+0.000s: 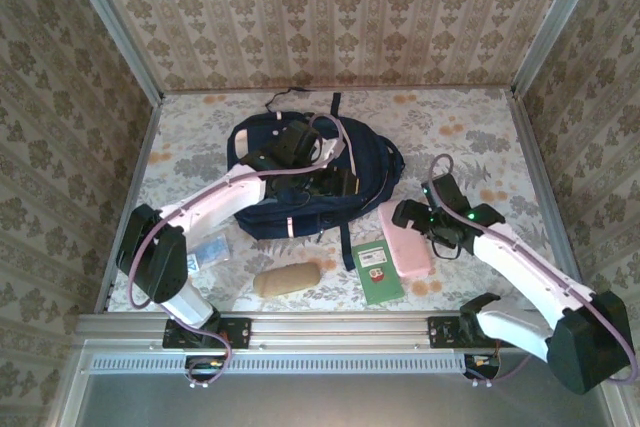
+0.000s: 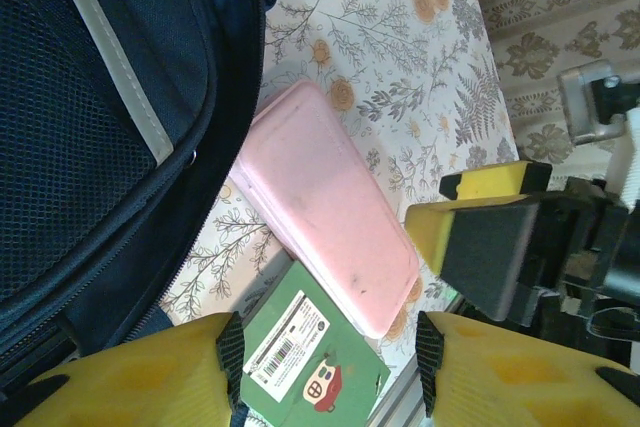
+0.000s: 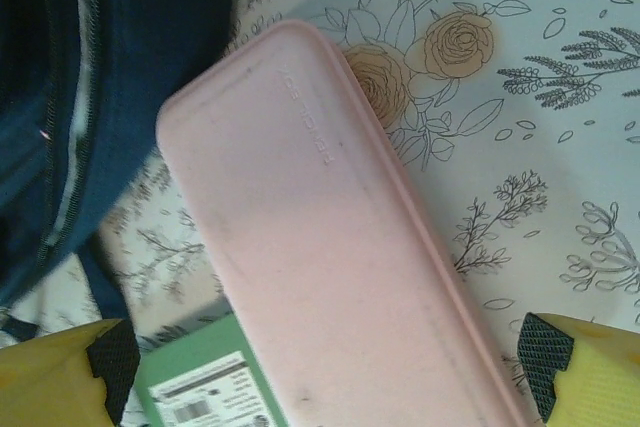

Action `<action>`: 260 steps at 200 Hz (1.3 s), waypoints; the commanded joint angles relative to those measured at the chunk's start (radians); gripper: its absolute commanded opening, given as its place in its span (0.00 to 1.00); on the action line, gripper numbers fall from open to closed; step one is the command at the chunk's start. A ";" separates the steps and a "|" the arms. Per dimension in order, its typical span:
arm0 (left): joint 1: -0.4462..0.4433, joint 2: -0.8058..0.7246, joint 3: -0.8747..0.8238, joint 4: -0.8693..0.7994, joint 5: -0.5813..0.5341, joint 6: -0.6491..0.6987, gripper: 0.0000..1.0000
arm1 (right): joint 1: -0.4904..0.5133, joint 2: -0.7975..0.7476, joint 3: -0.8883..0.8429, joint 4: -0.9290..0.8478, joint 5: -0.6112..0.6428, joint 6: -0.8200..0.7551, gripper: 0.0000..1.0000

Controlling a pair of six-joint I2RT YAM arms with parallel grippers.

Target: Pack books, pencil case, and school supplies into a backpack

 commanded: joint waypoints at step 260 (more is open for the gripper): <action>0.066 -0.083 -0.131 0.088 0.115 0.031 0.52 | 0.091 0.679 0.343 -0.094 0.135 -0.342 0.98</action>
